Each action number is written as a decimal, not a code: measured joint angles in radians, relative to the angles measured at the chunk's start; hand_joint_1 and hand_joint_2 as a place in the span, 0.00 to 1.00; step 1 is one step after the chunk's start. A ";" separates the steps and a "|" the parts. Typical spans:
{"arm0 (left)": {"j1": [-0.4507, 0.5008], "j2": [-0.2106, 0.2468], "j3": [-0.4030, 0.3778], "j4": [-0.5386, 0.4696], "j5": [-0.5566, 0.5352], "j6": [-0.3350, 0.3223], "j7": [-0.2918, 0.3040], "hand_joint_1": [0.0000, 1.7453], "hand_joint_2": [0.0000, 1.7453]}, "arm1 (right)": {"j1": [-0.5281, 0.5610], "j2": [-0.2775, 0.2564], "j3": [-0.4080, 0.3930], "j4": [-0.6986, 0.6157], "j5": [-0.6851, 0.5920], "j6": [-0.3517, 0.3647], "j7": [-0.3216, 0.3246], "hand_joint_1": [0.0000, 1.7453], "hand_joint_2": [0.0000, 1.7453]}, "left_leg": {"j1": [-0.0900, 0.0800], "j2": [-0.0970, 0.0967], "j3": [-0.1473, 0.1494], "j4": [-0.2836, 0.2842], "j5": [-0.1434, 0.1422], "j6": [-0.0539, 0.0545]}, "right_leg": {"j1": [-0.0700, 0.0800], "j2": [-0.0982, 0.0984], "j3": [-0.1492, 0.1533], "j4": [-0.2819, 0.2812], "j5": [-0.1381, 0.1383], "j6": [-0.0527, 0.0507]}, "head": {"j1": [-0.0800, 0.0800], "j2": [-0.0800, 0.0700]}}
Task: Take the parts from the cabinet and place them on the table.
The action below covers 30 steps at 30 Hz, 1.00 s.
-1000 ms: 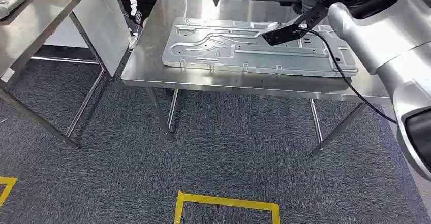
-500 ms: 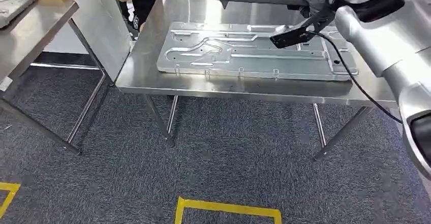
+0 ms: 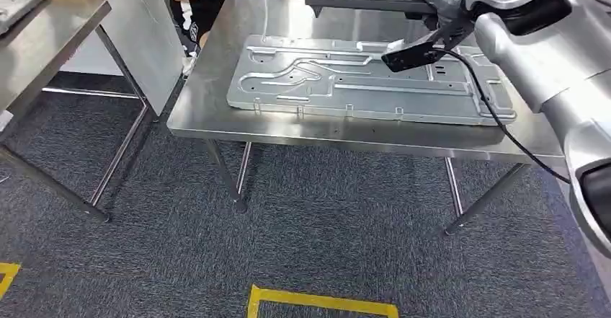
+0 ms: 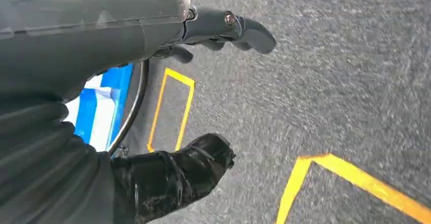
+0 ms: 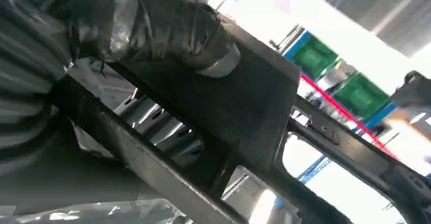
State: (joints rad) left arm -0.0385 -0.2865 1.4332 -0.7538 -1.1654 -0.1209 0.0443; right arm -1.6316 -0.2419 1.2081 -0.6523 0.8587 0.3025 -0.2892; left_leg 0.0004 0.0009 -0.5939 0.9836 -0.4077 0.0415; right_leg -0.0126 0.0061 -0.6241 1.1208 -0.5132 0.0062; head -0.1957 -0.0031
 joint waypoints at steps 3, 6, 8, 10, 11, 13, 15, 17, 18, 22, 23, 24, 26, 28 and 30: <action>-0.002 -0.001 0.000 0.000 0.000 -0.001 0.000 0.00 1.00 | 0.006 -0.006 0.003 0.001 0.000 0.000 0.000 1.00 1.00 | -0.001 0.001 0.007 0.007 -0.014 0.009 | -0.003 -0.001 -0.125 0.208 -0.064 0.008 | 0.000 0.000; -0.003 -0.006 0.000 0.000 0.000 -0.002 0.000 0.00 1.00 | 0.011 -0.010 0.005 0.004 0.000 0.000 0.000 1.00 1.00 | 0.002 -0.006 0.019 0.026 -0.038 0.001 | -0.011 -0.002 -0.106 0.103 0.045 0.013 | 0.000 0.000; -0.001 -0.006 0.001 0.000 0.000 -0.002 0.000 0.00 1.00 | 0.009 -0.010 0.005 0.004 0.000 0.000 0.000 1.00 1.00 | 0.003 -0.005 0.022 0.047 -0.062 -0.009 | -0.013 -0.006 -0.043 -0.041 0.104 0.014 | 0.000 0.000; -0.001 -0.006 0.005 -0.002 -0.002 -0.002 0.000 0.00 1.00 | 0.006 -0.012 0.005 0.005 -0.003 0.000 -0.002 1.00 1.00 | -0.003 -0.007 0.011 0.056 -0.071 -0.020 | -0.008 -0.003 -0.039 -0.043 0.088 0.004 | -0.002 0.000; -0.003 -0.006 0.005 -0.003 -0.003 -0.003 0.000 0.00 1.00 | 0.009 -0.012 0.005 0.005 -0.003 0.000 -0.002 1.00 1.00 | -0.001 -0.006 0.014 0.057 -0.072 -0.024 | -0.004 -0.002 -0.040 -0.046 0.086 0.000 | -0.001 0.000; -0.002 -0.006 0.006 -0.004 -0.005 -0.004 0.000 0.00 1.00 | 0.009 -0.017 0.005 0.005 -0.004 0.000 -0.002 1.00 1.00 | -0.002 -0.006 0.019 0.050 -0.074 -0.033 | -0.005 -0.001 -0.035 -0.051 0.083 -0.010 | -0.001 0.000; -0.001 -0.006 0.007 -0.009 -0.007 -0.006 0.000 0.00 1.00 | 0.008 -0.019 0.005 0.005 -0.007 0.000 -0.003 1.00 1.00 | 0.002 -0.005 0.003 0.099 -0.106 -0.045 | -0.012 -0.003 -0.018 -0.064 0.081 -0.022 | -0.002 0.000; -0.001 -0.006 0.010 -0.010 -0.007 -0.009 0.000 0.00 1.00 | 0.007 -0.020 0.005 0.005 -0.013 0.000 -0.003 1.00 1.00 | 0.006 -0.004 -0.080 0.258 -0.166 -0.054 | -0.010 -0.002 -0.007 -0.065 0.074 -0.029 | -0.002 0.000; -0.001 -0.007 0.011 -0.011 -0.007 -0.011 0.000 0.00 1.00 | 0.008 -0.023 0.005 0.005 -0.017 0.000 -0.004 1.00 1.00 | 0.007 -0.004 -0.128 0.334 -0.182 -0.056 | -0.009 -0.001 -0.002 -0.065 0.069 -0.030 | -0.002 0.000; -0.001 -0.008 0.015 -0.014 -0.007 -0.015 -0.002 0.00 1.00 | 0.010 -0.032 0.005 0.005 -0.020 -0.002 -0.008 1.00 1.00 | 0.007 -0.005 -0.108 0.191 -0.032 -0.044 | -0.006 0.001 0.031 -0.065 0.046 -0.028 | -0.002 0.000; 0.000 -0.008 0.016 -0.016 -0.007 -0.015 -0.002 0.00 1.00 | 0.010 -0.034 0.005 0.005 -0.021 -0.003 -0.009 1.00 1.00 | 0.004 -0.005 -0.072 0.099 0.018 -0.034 | -0.004 0.001 0.040 -0.066 0.040 -0.027 | -0.002 0.000; 0.003 -0.007 0.016 -0.018 -0.007 -0.015 -0.002 0.00 1.00 | 0.009 -0.041 0.005 0.006 -0.023 -0.005 -0.009 1.00 1.00 | -0.002 -0.005 -0.051 0.065 0.010 -0.024 | -0.003 0.001 0.043 -0.069 0.036 -0.024 | -0.001 0.000; 0.000 -0.008 0.016 -0.021 -0.007 -0.016 -0.002 0.00 1.00 | 0.010 -0.044 0.006 0.007 -0.024 -0.007 -0.010 1.00 1.00 | -0.006 -0.001 -0.043 0.043 0.002 -0.017 | -0.004 0.003 0.040 -0.075 0.037 -0.015 | -0.002 0.000; 0.000 -0.008 0.016 -0.026 -0.007 -0.016 -0.002 0.00 1.00 | 0.016 -0.048 0.006 0.011 -0.029 -0.009 -0.010 1.00 1.00 | -0.008 -0.002 -0.039 0.037 -0.001 -0.012 | -0.006 0.003 0.049 -0.087 0.037 -0.004 | -0.001 0.000; -0.001 -0.012 0.016 -0.028 -0.008 -0.016 -0.002 0.00 1.00 | 0.019 -0.062 0.005 0.014 -0.036 -0.015 -0.010 1.00 1.00 | 0.002 0.000 -0.007 -0.001 0.007 -0.009 | -0.004 -0.002 0.037 -0.049 0.018 0.004 | 0.000 0.000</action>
State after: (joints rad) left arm -0.0393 -0.2983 1.4496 -0.7816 -1.1730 -0.1373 0.0427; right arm -1.6122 -0.3037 1.2135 -0.6382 0.8228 0.2880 -0.2987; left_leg 0.0029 0.0008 -0.6006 0.9826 -0.4007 0.0328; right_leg -0.0163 0.0044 -0.5871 1.0720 -0.4955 0.0099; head -0.1961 -0.0031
